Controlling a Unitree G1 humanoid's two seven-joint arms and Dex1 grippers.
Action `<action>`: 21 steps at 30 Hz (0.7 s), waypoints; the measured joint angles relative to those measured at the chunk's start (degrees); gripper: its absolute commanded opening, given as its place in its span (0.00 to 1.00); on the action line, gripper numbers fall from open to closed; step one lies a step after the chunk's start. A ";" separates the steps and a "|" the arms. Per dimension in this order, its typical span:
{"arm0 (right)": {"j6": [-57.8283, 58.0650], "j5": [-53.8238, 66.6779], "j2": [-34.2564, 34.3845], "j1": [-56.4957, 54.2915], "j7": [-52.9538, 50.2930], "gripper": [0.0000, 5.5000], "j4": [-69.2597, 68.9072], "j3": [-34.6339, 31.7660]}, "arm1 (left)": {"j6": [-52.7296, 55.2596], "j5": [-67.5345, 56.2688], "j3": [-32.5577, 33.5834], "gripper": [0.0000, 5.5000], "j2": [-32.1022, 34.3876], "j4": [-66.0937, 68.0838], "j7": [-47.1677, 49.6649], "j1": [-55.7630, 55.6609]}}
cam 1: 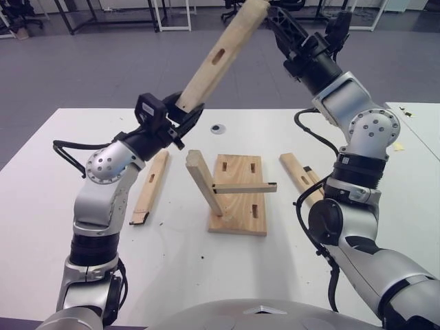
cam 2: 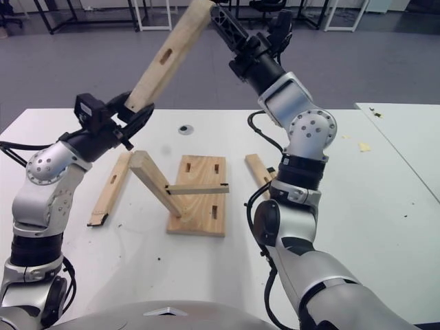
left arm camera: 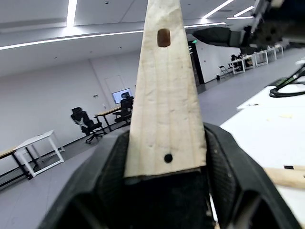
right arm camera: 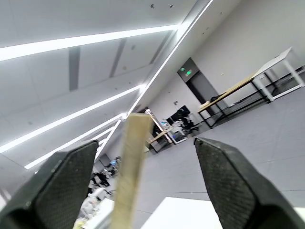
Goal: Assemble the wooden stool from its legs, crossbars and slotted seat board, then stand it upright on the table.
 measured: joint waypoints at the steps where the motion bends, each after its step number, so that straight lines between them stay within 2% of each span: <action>1: 0.47 1.86 0.08 -0.56 -1.03 0.68 0.01 -0.37 | -0.63 0.68 -0.84 0.38 0.01 0.48 -0.72 -0.19; 5: 2.78 6.85 0.43 -0.99 -4.75 0.68 -0.29 -0.02 | -3.93 2.20 -1.99 0.38 0.07 1.42 -1.78 -0.38; 7: 3.26 7.49 0.41 -0.99 -5.98 0.63 -0.38 0.67 | -4.42 2.30 -2.19 0.38 0.06 1.43 -2.07 -0.38; 19: 2.61 8.15 -0.02 -0.03 -8.17 0.21 -2.88 1.68 | -7.65 3.19 -2.46 0.38 0.06 3.03 -3.27 -0.66; 21: 2.39 9.14 -0.04 0.01 -8.27 0.18 -3.83 1.69 | -7.91 3.22 -2.46 0.38 0.06 3.28 -3.37 -0.69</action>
